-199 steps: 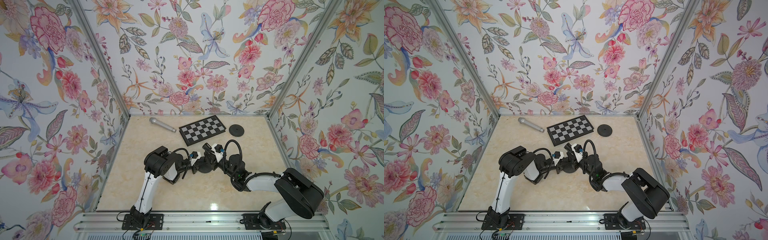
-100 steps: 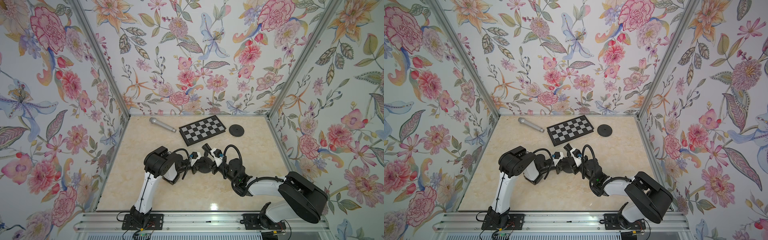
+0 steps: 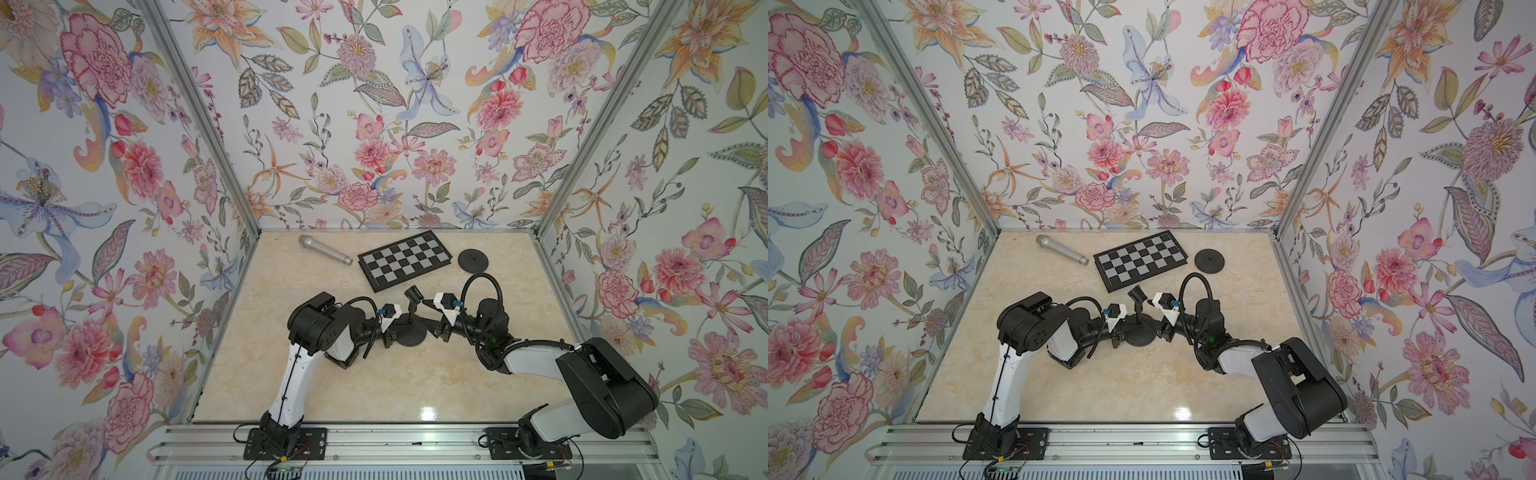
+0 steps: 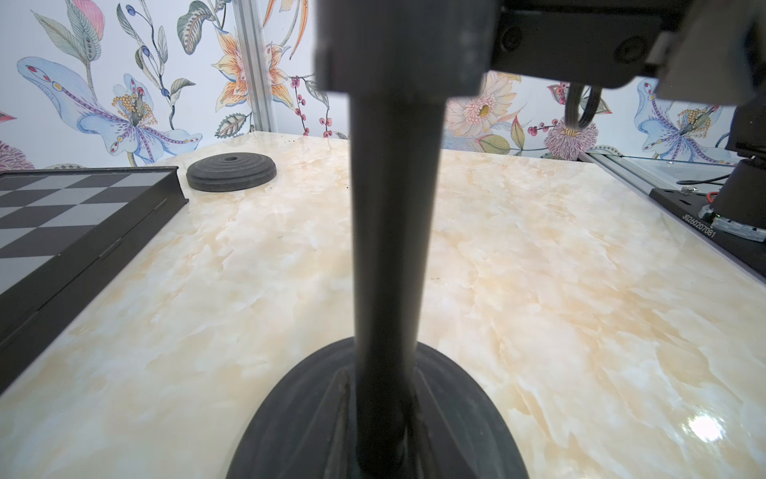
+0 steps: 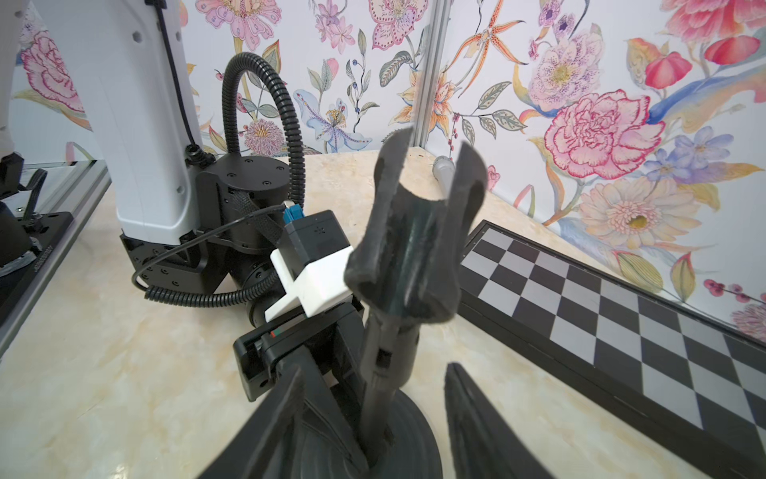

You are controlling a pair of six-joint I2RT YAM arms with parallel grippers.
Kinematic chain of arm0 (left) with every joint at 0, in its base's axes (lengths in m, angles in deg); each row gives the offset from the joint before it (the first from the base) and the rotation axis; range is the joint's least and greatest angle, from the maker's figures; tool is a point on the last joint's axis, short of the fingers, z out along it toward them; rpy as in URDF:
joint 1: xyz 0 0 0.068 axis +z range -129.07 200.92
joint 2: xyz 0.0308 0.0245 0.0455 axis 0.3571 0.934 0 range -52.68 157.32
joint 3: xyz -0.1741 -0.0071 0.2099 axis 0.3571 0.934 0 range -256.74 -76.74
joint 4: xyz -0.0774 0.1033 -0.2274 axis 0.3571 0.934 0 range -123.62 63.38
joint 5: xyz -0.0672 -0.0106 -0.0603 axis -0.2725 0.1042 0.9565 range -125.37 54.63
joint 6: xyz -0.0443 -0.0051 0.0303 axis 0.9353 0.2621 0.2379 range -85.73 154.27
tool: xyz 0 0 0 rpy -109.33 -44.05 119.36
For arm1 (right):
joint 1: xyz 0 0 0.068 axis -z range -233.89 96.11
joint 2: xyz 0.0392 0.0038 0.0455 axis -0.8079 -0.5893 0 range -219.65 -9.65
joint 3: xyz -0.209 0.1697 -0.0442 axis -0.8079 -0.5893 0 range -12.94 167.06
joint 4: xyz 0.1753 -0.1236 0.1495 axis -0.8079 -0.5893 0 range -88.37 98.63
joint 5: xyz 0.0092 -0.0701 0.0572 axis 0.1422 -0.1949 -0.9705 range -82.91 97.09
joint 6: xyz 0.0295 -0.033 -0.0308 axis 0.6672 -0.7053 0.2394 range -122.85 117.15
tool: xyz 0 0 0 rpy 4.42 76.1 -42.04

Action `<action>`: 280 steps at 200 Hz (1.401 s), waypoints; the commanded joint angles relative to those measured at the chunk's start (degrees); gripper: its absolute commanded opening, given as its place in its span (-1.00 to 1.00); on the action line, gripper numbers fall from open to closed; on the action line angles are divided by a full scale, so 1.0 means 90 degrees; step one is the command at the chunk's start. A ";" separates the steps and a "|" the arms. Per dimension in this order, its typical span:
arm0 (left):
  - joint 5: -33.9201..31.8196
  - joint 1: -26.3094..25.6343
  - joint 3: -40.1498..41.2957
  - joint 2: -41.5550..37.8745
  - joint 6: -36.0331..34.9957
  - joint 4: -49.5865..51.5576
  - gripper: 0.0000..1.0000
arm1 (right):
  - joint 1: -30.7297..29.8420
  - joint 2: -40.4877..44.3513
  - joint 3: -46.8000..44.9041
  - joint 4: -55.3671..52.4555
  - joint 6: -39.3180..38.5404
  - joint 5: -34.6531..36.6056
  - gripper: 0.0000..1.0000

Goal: Assemble a microphone stand
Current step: Screw the microphone stand pole into the microphone stand base.

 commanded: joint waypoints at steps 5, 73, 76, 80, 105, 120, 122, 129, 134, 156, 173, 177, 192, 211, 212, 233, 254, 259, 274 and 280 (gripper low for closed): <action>0.0196 0.0014 0.0107 0.0459 0.0114 -0.1510 -0.50 | 0.0091 -0.0283 0.0460 0.0121 0.0043 -0.0661 0.13; 0.0336 0.0007 0.0053 0.0468 0.0086 -0.1515 -0.49 | 0.0163 -0.1188 0.0732 0.0912 0.0647 -0.0825 -0.03; 0.0325 0.0007 0.0054 0.0455 0.0085 -0.1515 -0.49 | 0.0172 -0.1203 0.0732 0.0906 0.0655 -0.0827 -0.06; 0.0324 0.0007 0.0048 0.0457 0.0090 -0.1515 -0.49 | 0.0180 -0.1211 0.0732 0.0889 0.0672 -0.0812 -0.11; 0.0403 -0.0027 0.0004 0.0548 0.0169 -0.1515 -0.48 | 0.0155 -0.1234 0.0742 0.0910 0.0869 -0.0719 -0.35; 0.0405 -0.0025 -0.0021 0.0532 0.0159 -0.1510 -0.47 | 0.0119 -0.1182 0.0725 0.0855 0.0883 -0.0577 -0.58; 0.0402 -0.0023 -0.0018 0.0518 0.0159 -0.1514 -0.47 | 0.0121 -0.1177 0.0716 0.0846 0.0883 -0.0535 -0.60; 0.0374 -0.0020 -0.0006 0.0509 0.0159 -0.1515 -0.47 | 0.0098 -0.1139 0.0673 0.0832 0.0868 -0.0384 -0.69; 0.0363 -0.0015 -0.0005 0.0508 0.0170 -0.1510 -0.47 | 0.0078 -0.1111 0.0626 0.0852 0.0867 -0.0238 -0.73; 0.0317 -0.0021 0.0005 0.0534 0.0178 -0.1510 -0.47 | -0.0121 -0.0905 0.0389 0.0830 0.0853 0.0684 -0.92; 0.0155 -0.0014 0.0049 0.0496 0.0177 -0.1515 -0.47 | -0.0442 -0.0601 0.0096 0.0768 0.0768 0.1715 -0.96; 0.0132 -0.0013 0.0053 0.0495 0.0191 -0.1510 -0.46 | -0.0552 -0.0532 0.0018 0.0756 0.0761 0.2070 -0.97; 0.0104 -0.0021 0.0047 0.0538 0.0245 -0.1515 -0.46 | -0.0966 -0.0322 -0.0157 0.0592 0.0781 0.3491 -0.99; 0.0057 -0.0020 0.0044 0.0540 0.0248 -0.1515 -0.46 | -0.1737 -0.0180 -0.0296 0.0405 0.1023 0.5078 -1.00; 0.0058 -0.0016 0.0039 0.0535 0.0245 -0.1515 -0.46 | -0.1779 -0.0179 -0.0300 0.0414 0.1036 0.5163 -1.00; 0.0038 0.0013 0.0024 0.0537 0.0272 -0.1515 -0.46 | -0.2276 -0.0340 -0.0273 0.0419 0.1067 0.5559 -1.00; 0.0154 -0.0003 -0.0013 0.0574 0.0270 -0.1514 -0.56 | -0.2253 -0.0493 -0.0283 0.0678 0.0730 0.4782 -0.74; 0.0171 -0.0002 -0.0021 0.0554 0.0247 -0.1515 -0.57 | -0.2217 -0.0463 -0.0335 0.0761 0.0563 0.4574 -0.56; 0.0212 0.0007 -0.0005 0.0530 0.0207 -0.1515 -0.57 | -0.1987 -0.0245 -0.0460 0.0809 0.0168 0.3790 -0.20; 0.0255 0.0007 0.0003 0.0539 0.0218 -0.1515 -0.56 | -0.1820 -0.0166 -0.0486 0.0762 0.0112 0.3375 -0.14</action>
